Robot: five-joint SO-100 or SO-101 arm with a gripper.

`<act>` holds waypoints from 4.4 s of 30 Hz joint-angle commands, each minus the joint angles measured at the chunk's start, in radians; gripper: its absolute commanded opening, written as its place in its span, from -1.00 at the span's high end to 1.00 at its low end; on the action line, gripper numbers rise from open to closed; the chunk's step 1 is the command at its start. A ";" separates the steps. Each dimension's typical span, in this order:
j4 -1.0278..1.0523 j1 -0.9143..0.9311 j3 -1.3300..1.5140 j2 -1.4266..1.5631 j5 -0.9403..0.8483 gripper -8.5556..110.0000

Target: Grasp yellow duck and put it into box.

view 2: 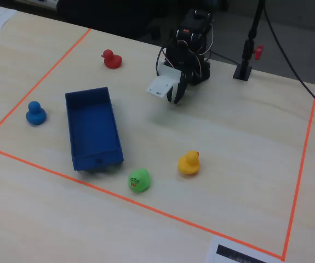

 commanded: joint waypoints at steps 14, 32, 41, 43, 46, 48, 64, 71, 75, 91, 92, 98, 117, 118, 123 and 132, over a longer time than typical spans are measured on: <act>0.021 0.003 -0.006 -0.002 0.008 0.77; 0.021 0.003 -0.006 -0.002 0.008 0.77; 0.021 0.000 -0.006 -0.002 0.008 0.77; 0.021 0.000 -0.006 -0.002 0.008 0.77; 0.021 0.000 -0.006 -0.002 0.008 0.77; 0.021 0.000 -0.006 -0.002 0.008 0.77; -0.152 -0.012 -0.147 -0.201 -0.028 0.74; -0.107 -0.143 -0.652 -0.673 0.158 0.37; -0.193 -0.206 -0.772 -0.838 0.311 0.13; -0.430 -0.287 -1.088 -1.448 0.506 -0.01; -0.442 -0.287 -1.098 -1.471 0.509 0.00; -0.463 -0.311 -1.184 -1.578 0.515 0.00; -0.522 -0.359 -1.396 -1.836 0.492 0.03; -0.528 -0.354 -1.405 -1.848 0.485 0.03; -0.534 -0.334 -1.454 -1.894 0.456 0.03; -0.584 -0.295 -1.483 -1.963 0.390 0.04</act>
